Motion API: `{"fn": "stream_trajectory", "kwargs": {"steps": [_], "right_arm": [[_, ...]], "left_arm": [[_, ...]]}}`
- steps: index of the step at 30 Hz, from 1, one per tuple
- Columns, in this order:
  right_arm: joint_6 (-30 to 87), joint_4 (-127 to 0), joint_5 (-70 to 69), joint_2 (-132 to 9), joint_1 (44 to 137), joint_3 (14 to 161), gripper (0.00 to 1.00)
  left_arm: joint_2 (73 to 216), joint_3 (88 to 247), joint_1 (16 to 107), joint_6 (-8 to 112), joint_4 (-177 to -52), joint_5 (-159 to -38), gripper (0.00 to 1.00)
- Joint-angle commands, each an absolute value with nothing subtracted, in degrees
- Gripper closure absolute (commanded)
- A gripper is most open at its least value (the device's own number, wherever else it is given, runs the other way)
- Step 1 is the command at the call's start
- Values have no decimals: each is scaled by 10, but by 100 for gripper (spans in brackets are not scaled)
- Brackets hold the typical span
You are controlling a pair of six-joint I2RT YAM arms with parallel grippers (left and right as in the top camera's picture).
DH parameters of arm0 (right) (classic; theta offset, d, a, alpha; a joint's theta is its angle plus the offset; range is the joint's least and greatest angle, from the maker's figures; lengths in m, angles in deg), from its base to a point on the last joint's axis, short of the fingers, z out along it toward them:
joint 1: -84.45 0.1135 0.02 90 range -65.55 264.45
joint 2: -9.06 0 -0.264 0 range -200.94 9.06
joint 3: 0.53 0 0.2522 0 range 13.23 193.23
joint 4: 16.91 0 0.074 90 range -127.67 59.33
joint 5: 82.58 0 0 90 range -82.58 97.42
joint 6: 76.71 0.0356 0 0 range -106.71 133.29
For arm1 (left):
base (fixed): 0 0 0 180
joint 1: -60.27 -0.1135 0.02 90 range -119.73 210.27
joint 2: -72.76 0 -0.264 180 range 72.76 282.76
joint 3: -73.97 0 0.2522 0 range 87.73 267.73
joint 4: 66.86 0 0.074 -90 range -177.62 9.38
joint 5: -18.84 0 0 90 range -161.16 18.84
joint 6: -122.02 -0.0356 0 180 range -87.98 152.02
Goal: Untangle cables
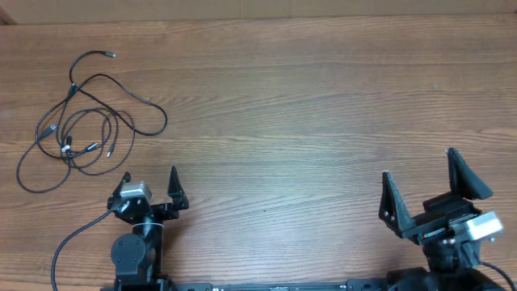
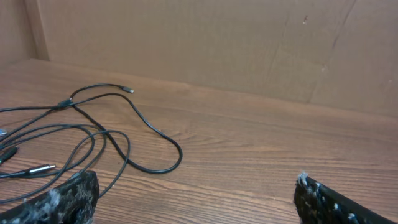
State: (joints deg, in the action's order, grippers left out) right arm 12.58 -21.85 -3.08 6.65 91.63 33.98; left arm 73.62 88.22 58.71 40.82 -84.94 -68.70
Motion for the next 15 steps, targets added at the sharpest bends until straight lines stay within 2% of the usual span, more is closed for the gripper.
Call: {"fn": "stream_trajectory", "kwargs": {"steps": [1,6,13,15], "right_arm": [[101,-166,-36,89,919,291,0],[100,-116,-23,89,919,225,0],[100,-118,-21,89,919,138,0],[103,-151,-15,89,919,137,0]], "left_arm": [[730,880,584,401,-847,-682,1],[730,880,584,401,-847,-682,0],[730,880,584,401,-847,-682,0],[730,880,584,401,-847,-682,1]]}}
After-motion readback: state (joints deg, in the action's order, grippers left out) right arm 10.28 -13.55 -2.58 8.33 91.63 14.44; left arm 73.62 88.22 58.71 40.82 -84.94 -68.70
